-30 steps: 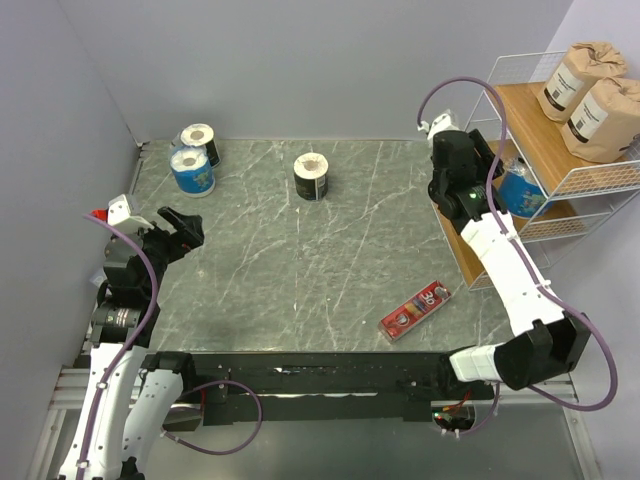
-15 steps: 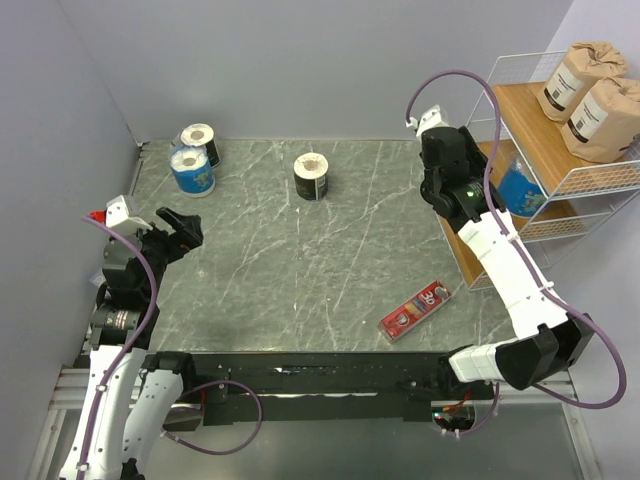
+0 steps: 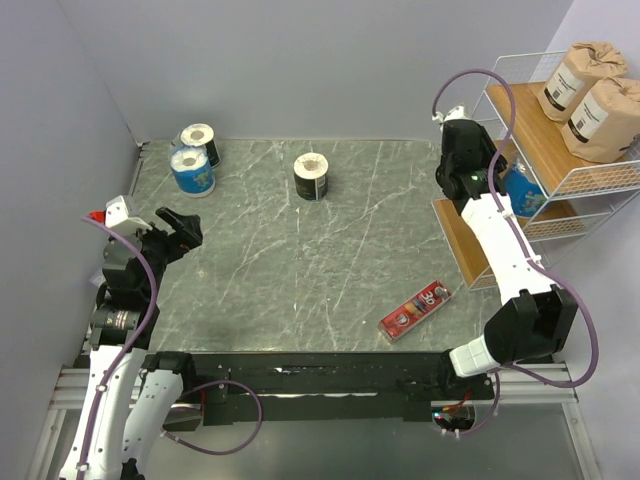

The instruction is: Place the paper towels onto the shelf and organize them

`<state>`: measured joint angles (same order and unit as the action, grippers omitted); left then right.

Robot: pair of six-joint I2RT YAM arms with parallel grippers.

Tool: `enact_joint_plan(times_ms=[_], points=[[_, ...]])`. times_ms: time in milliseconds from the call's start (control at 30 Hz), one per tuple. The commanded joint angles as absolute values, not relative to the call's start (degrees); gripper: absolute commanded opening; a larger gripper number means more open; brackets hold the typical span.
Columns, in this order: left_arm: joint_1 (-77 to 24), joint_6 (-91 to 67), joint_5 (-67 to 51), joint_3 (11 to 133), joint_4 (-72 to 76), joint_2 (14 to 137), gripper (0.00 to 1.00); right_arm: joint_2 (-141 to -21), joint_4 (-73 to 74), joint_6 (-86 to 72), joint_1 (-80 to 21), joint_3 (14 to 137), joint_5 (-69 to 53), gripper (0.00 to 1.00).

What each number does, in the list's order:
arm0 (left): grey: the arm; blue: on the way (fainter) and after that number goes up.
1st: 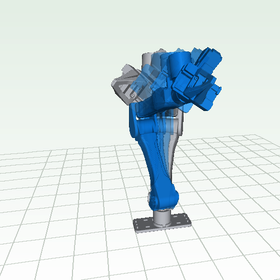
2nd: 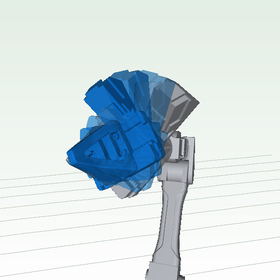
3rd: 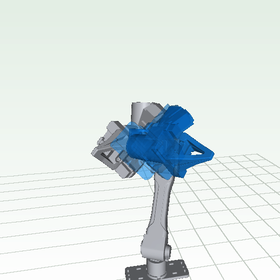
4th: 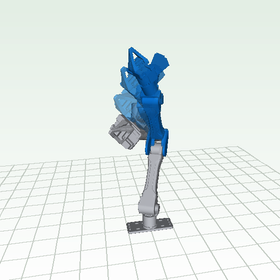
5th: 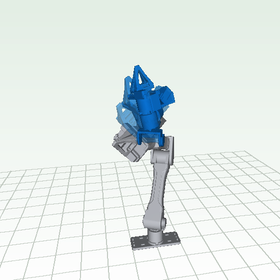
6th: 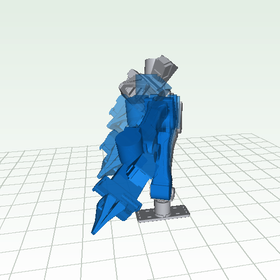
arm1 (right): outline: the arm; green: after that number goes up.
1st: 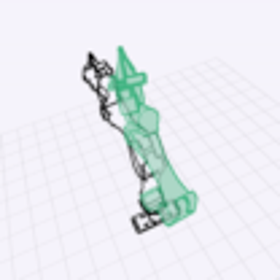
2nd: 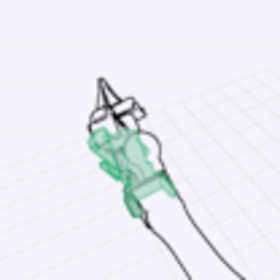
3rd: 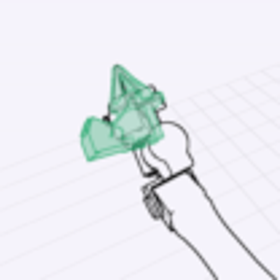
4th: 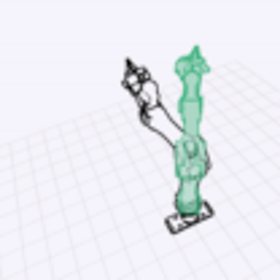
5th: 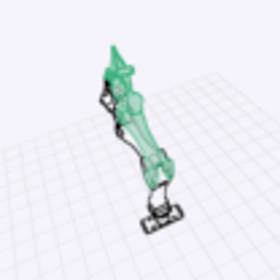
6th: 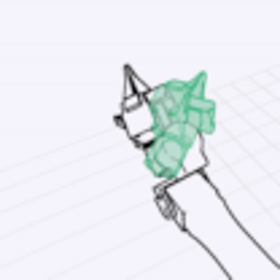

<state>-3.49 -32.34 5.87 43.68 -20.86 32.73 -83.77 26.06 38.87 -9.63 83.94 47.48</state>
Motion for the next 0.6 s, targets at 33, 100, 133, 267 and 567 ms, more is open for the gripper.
enact_joint_plan(times_ms=[33, 100, 133, 267, 567], points=[[-3.8, -32.4, 6.0, 44.6, -19.9, 32.8, 0.96, -81.6, 19.5, 38.6, -6.8, 82.3, 49.5, 0.44], [-3.8, -32.4, 6.0, 44.7, -19.9, 33.0, 0.96, -81.6, 20.6, 37.3, -6.2, 82.8, 49.2, 0.44], [-3.8, -32.4, 6.0, 44.6, -20.0, 33.2, 0.96, -81.8, 21.0, 36.8, -6.1, 83.0, 49.4, 0.44], [-3.8, -32.4, 6.2, 44.6, -20.0, 33.3, 0.96, -82.5, 22.0, 36.0, -5.9, 83.8, 50.3, 0.44], [-3.8, -32.3, 7.8, 44.7, -20.0, 34.3, 0.97, -81.4, 34.0, 28.7, -18.4, 89.3, 43.2, 0.51]])
